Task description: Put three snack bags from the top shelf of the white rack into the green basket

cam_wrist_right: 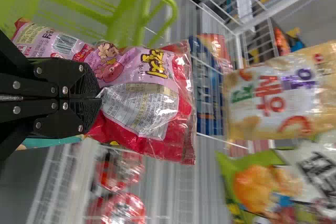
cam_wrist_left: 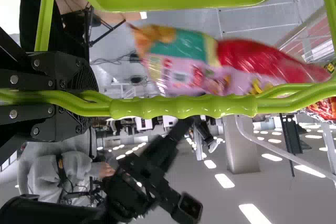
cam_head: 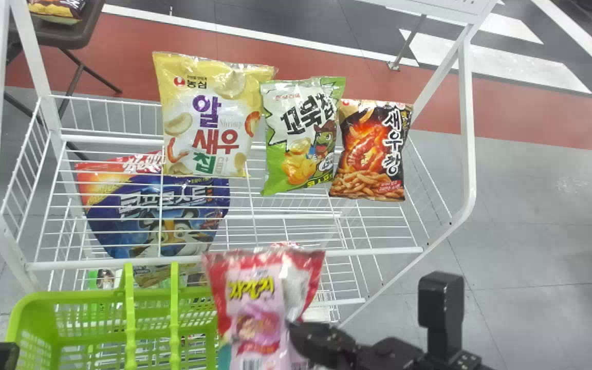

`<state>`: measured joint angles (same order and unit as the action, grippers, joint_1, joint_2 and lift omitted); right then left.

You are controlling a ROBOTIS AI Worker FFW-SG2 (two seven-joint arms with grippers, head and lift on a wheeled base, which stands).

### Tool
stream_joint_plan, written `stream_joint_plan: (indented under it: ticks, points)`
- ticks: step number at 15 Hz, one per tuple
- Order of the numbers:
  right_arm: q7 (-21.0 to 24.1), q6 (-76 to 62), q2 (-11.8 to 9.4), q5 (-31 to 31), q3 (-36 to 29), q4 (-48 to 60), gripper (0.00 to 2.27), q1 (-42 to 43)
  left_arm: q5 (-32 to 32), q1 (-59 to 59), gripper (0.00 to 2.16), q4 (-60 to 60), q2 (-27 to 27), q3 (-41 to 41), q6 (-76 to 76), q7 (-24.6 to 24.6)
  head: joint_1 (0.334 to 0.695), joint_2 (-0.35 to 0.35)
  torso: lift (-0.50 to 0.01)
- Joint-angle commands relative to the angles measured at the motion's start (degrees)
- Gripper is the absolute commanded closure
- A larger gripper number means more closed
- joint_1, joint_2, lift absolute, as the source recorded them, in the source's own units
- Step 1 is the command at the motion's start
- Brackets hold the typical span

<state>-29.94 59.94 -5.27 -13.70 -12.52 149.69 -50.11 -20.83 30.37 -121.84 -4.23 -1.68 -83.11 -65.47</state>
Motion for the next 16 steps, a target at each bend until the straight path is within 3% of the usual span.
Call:
stream_joint_plan:
  ticks: [1, 9, 13, 16]
  points:
    - [-0.4, 0.3, -0.2, -0.8, 2.1, -5.3, 2.09, 0.7, 0.0, -0.4, 2.15, -0.1, -0.1, 0.4, -0.3, 0.2, 0.695, -0.350, 0.000]
    - [0.5, -7.9, -1.0, -3.9, 14.1, -18.0, 2.09, 7.2, 0.4, -0.1, 2.15, -1.1, -0.5, 1.7, -1.8, 0.2, 0.695, -0.350, 0.000]
    - [0.7, -9.5, -1.1, -5.6, 16.4, -21.4, 2.09, 9.2, 0.4, 0.0, 2.15, -1.2, -0.6, 1.9, -1.8, 0.2, 0.695, -0.186, 0.000]
    - [-3.1, -9.5, -1.3, -8.3, 16.6, -28.3, 2.09, 13.2, 0.6, 0.0, 2.15, -1.2, -0.6, 2.8, -1.8, 0.2, 0.695, -0.149, 0.000]
